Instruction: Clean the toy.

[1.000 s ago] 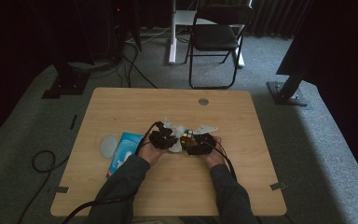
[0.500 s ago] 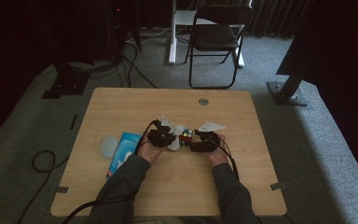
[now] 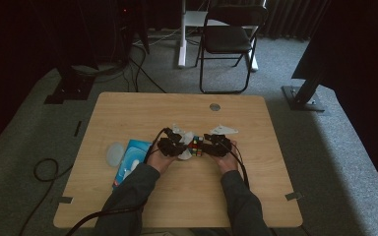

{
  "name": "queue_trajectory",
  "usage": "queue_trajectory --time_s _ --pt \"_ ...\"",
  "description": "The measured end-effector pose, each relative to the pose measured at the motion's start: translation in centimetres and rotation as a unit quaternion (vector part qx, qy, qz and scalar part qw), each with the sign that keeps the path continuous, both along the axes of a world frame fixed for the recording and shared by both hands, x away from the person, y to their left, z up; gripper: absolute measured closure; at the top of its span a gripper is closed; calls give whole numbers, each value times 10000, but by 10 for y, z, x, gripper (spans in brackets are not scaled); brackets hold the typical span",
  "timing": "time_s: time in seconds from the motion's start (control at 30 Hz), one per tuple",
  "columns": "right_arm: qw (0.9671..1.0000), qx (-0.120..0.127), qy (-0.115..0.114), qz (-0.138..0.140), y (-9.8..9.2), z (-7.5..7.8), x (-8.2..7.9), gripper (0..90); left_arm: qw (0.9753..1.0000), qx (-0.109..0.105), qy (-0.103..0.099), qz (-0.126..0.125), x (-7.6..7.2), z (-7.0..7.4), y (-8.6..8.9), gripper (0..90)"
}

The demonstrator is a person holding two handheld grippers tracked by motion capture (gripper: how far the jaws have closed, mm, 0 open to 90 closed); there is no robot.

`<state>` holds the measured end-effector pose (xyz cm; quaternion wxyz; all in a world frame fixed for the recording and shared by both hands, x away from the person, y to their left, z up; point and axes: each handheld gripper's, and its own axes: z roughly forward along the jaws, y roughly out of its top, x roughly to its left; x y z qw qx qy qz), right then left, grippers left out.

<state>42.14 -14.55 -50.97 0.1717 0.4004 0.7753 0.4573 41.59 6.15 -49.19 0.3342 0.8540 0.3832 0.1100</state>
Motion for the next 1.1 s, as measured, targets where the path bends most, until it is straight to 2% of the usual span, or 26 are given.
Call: queue_trajectory --time_s 0.17,0.27,0.43,0.63,0.87,1.1 --pt "9998 87 120 -121 -5 0 1 550 10000 -22 -25 -52 -3 -1 -6 821" --pt "9997 60 176 -162 -6 0 1 560 10000 -31 -27 -2 -3 -2 -6 821" --pt "9992 207 279 -181 -7 -1 3 606 9998 2 -40 172 0 -5 -5 830" --pt "9985 343 409 -148 -7 -1 3 689 9981 -240 -144 544 2 0 1 867" --pt "9980 372 453 -237 -5 0 1 697 9955 -469 -154 809 3 1 -2 874" --pt "9973 464 497 -290 -6 -1 1 698 9922 -675 -113 1043 3 -9 -7 876"
